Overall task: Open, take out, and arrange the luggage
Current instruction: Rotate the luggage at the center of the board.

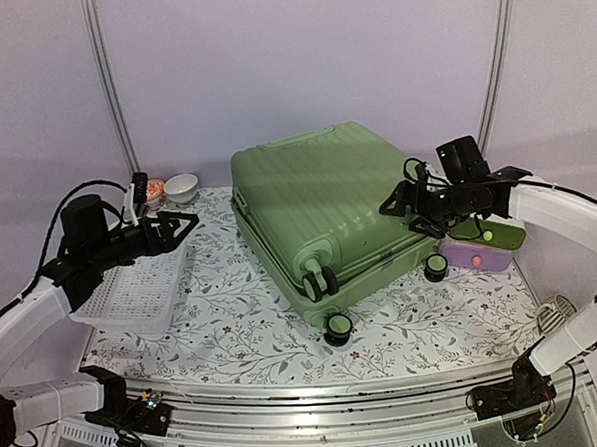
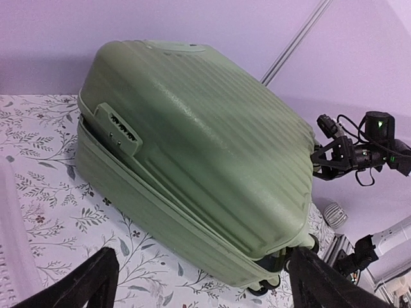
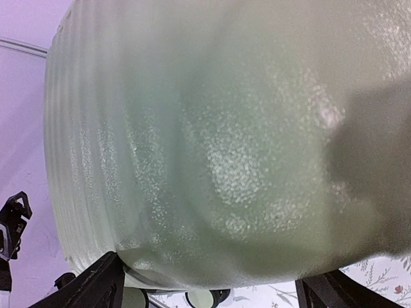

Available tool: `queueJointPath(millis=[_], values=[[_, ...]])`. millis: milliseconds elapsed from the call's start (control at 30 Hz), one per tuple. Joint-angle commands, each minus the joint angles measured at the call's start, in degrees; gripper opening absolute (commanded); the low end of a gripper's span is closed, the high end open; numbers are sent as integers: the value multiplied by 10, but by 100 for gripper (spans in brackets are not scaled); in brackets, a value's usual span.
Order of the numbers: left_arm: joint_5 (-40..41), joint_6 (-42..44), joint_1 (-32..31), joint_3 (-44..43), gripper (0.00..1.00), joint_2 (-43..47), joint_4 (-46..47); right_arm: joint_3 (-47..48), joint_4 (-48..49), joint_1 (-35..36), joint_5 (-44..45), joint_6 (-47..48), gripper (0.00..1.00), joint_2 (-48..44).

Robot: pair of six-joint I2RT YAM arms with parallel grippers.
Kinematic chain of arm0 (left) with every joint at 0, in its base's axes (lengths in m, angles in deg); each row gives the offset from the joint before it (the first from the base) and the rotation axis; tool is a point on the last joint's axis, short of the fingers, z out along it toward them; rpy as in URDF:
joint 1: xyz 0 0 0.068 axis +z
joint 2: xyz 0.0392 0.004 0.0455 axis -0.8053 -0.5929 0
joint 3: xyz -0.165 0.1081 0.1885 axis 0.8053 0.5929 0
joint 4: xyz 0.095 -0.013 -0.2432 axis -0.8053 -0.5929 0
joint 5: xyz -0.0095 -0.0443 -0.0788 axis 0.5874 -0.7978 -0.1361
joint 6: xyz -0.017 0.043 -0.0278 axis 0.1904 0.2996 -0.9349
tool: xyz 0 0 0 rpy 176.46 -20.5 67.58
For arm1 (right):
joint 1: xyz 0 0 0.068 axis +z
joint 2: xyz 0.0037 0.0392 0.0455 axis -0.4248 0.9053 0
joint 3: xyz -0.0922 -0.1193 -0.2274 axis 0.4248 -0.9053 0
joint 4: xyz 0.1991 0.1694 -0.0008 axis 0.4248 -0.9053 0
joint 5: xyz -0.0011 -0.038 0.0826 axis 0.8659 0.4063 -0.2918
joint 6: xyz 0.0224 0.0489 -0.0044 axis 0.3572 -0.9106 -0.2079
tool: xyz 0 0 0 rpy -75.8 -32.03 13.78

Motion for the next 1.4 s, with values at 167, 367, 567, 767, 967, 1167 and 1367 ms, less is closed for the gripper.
queueJointPath(millis=[167,367,567,767,967,1167,1367], values=[[50,18,1,-32,98,-37,-29,-15,58,-12,41,82,93,3],[81,29,0,-73,98,-103,-18,-35,39,-12,37,102,94,-57],[73,58,2,-167,98,-214,-4,-36,27,-12,33,127,95,-113],[53,64,6,-251,98,-306,16,19,-19,-13,57,156,96,-145],[23,70,22,-351,98,-403,29,111,-48,-29,104,191,97,-102],[-48,79,32,-509,98,-538,-1,180,-51,-57,124,211,98,-17],[-126,59,31,-602,98,-654,11,241,-62,-123,77,236,97,76]])
